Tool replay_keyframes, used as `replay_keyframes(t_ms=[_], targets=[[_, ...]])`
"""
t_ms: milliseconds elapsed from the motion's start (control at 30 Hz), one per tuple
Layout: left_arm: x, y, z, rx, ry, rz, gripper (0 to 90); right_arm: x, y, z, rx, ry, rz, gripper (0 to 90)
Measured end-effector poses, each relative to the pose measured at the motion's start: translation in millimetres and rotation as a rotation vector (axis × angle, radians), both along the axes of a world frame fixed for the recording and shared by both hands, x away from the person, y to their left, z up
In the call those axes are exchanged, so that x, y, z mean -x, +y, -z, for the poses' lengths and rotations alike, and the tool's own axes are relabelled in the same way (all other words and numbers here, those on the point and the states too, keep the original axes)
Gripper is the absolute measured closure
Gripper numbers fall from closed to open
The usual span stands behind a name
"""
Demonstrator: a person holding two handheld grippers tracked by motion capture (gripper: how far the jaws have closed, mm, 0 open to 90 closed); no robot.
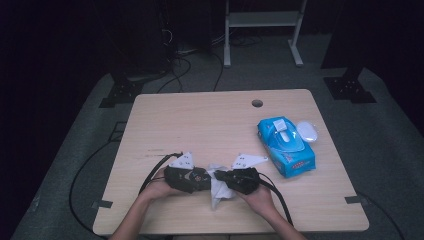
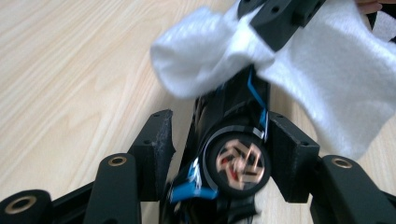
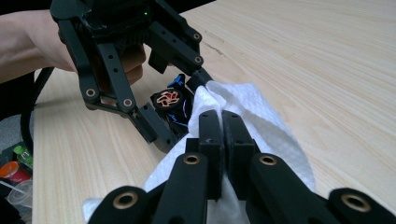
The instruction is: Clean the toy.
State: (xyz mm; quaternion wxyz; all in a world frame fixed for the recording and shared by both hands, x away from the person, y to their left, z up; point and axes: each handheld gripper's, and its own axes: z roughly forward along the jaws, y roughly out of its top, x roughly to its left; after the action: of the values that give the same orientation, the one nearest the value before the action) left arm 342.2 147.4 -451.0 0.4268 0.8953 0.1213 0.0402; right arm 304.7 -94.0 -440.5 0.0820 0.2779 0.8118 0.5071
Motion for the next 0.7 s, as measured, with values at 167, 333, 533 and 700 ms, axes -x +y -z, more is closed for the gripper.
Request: replay_keyframes(t_ms=[167,333,533,700], targets=[[1.0,-10.3,-2.8,-0.021,-0.022,0.007,45.8,-0.8,-4.1,-2.7,0.001,0.001,0.011,87.1],[3.1,-17.3,-3.6,-0.044,-0.032,0.004,52.9,-4.3,-25.0,-9.4,-0.010,-0.001,0.055,87.1],[1.9,-15.8,-5.6,-0.070,-0.052,-0.067,57.5,-9.7,-55.0,-12.9,-0.059,0.027,0.115,87.1],[1.1,-10.5,-6.4,-0.077,-0.047,-0.116,57.4,-18.4,-57.5,-5.2,-0.054,0.051,0.140,87.1]])
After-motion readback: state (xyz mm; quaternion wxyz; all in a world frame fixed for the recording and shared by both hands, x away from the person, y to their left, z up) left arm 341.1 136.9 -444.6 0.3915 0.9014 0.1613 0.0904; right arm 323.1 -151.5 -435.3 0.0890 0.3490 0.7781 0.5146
